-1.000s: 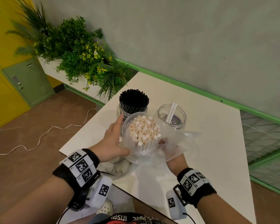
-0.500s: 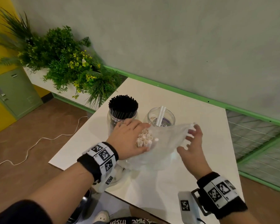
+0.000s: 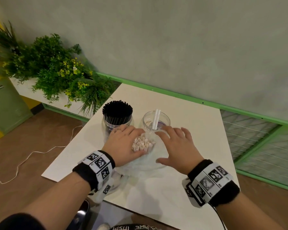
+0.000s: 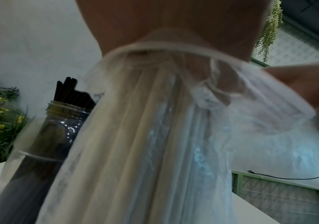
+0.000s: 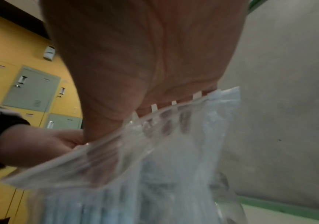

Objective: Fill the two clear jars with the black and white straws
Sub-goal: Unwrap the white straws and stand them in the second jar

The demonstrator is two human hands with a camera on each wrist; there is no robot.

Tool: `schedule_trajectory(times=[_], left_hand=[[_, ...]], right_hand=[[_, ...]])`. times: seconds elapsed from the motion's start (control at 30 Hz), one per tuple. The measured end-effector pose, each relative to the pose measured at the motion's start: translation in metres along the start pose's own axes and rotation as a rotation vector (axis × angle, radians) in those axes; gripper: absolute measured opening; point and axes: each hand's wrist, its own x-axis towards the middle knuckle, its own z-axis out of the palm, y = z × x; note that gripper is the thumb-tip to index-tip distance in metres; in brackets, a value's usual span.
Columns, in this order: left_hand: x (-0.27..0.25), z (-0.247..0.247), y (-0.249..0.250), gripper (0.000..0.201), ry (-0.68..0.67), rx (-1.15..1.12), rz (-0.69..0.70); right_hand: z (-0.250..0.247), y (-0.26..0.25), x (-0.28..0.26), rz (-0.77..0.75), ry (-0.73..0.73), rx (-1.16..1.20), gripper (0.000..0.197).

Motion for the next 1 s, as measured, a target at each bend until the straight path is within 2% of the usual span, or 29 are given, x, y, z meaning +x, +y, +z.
schedule_trajectory(times=[0.07,0.13,0.37,0.47,0.53,0.6,0.67,0.7,0.77,0.83,0.9,1.0], left_hand=[[-0.001,0.000,0.001,0.072,0.011,-0.018,-0.005],[-0.001,0.000,0.002,0.074,0.014,-0.034,-0.018],[-0.005,0.001,0.001,0.088,0.023,-0.118,-0.078],[-0.005,-0.004,-0.001,0.103,0.009,-0.229,-0.130],[-0.006,-0.011,-0.006,0.108,-0.072,-0.345,-0.214],[-0.008,-0.025,-0.012,0.100,-0.132,-0.642,-0.359],[-0.009,-0.033,-0.020,0.070,-0.148,-0.916,-0.513],[-0.010,-0.036,-0.025,0.054,-0.175,-0.983,-0.583],[-0.014,-0.033,-0.034,0.037,-0.261,-1.034,-0.678],[-0.018,-0.025,-0.042,0.038,-0.307,-1.112,-0.764],[-0.021,-0.017,-0.047,0.041,-0.310,-1.292,-0.856],[-0.022,-0.012,-0.050,0.036,-0.232,-1.391,-0.898]], right_hand=[[0.006,0.002,-0.001,0.006,-0.127,0.045,0.108],[0.017,0.000,0.001,0.043,-0.159,0.171,0.114],[0.055,-0.017,0.009,0.180,0.006,0.623,0.101],[0.070,-0.023,0.015,0.190,-0.033,0.656,0.100],[0.078,-0.027,0.018,0.185,-0.061,0.624,0.096],[0.083,-0.030,0.017,0.186,-0.055,0.584,0.093],[0.087,-0.031,0.015,0.180,-0.023,0.536,0.089],[0.090,-0.031,0.014,0.173,-0.010,0.514,0.087],[0.092,-0.031,0.015,0.154,-0.007,0.486,0.083],[0.093,-0.032,0.017,0.118,-0.025,0.493,0.077],[0.093,-0.033,0.020,0.095,-0.043,0.564,0.069],[0.091,-0.033,0.020,0.135,-0.103,0.763,0.062]])
